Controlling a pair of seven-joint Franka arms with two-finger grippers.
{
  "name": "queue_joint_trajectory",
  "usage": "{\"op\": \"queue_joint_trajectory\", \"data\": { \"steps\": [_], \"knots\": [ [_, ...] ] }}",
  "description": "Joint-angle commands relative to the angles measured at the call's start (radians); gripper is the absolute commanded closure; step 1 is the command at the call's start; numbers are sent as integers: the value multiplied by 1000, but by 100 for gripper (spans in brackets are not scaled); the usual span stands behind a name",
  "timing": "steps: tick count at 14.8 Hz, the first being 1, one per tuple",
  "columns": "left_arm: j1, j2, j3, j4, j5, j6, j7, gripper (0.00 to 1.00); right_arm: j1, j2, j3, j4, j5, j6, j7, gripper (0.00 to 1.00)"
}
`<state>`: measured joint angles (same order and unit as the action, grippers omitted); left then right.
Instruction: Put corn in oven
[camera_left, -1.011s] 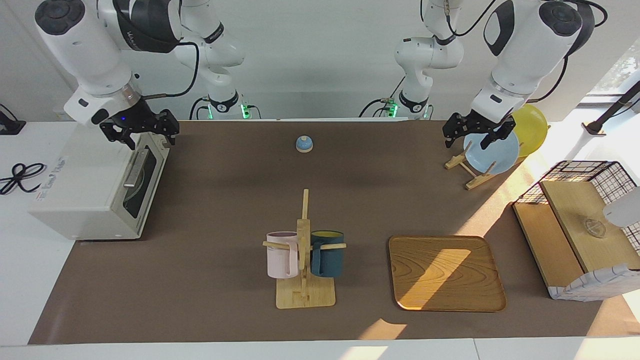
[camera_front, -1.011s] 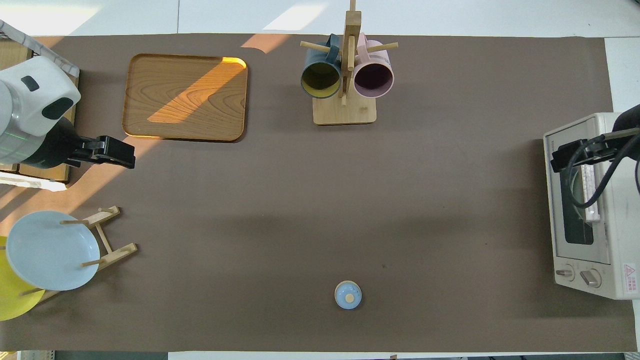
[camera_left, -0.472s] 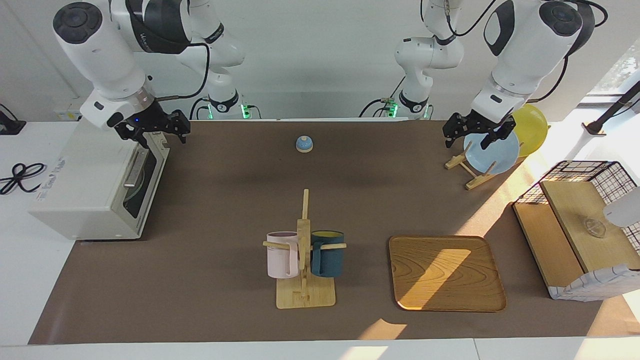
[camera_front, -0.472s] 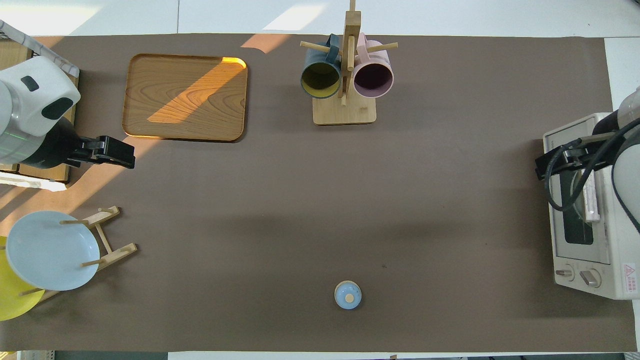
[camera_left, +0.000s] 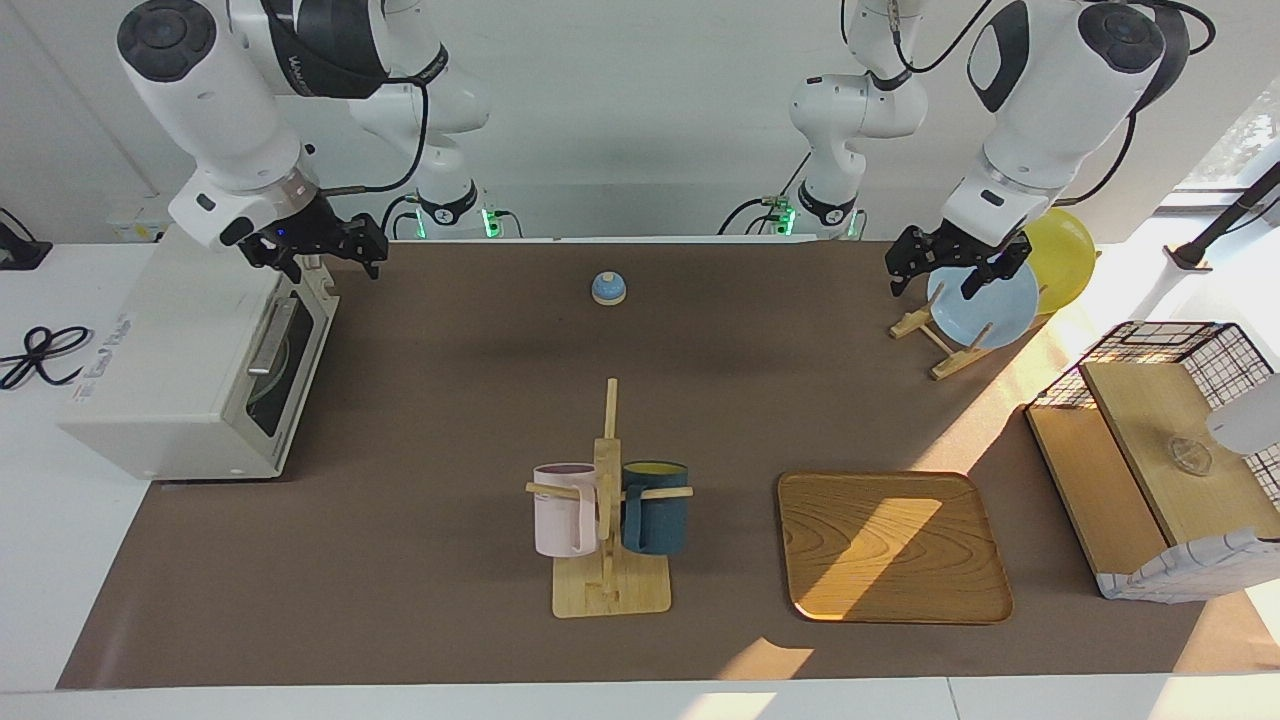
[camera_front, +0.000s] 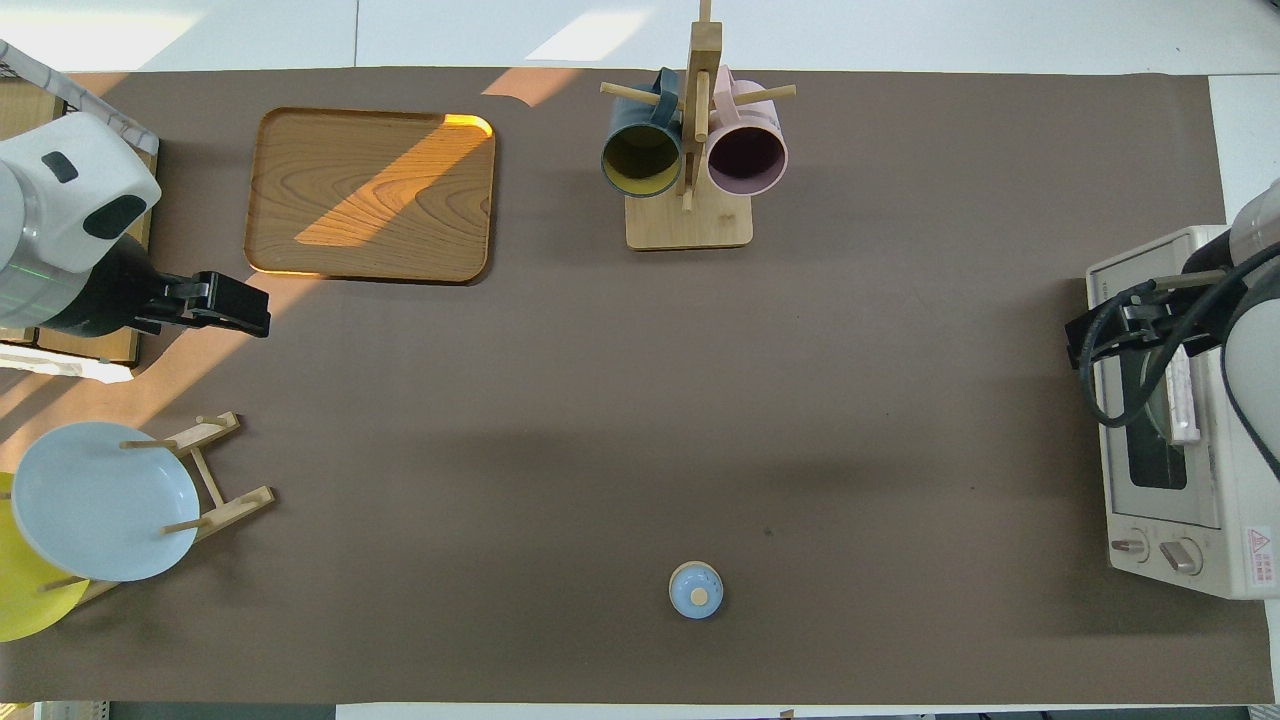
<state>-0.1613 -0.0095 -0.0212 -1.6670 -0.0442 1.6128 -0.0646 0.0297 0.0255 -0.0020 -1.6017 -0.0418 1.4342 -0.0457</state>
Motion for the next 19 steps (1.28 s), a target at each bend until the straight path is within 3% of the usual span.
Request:
{"op": "queue_joint_trajectory", "data": {
  "steps": [1, 12, 19],
  "knots": [
    [8, 3, -5, 13, 20, -16, 6, 0, -10, -7, -12, 0, 25, -8, 12, 0],
    [8, 5, -5, 13, 20, -16, 6, 0, -27, -10, -15, 14, 26, -3, 14, 0],
    [8, 5, -5, 13, 20, -16, 6, 0, -88, -9, -13, 12, 26, 8, 10, 0]
  ]
}}
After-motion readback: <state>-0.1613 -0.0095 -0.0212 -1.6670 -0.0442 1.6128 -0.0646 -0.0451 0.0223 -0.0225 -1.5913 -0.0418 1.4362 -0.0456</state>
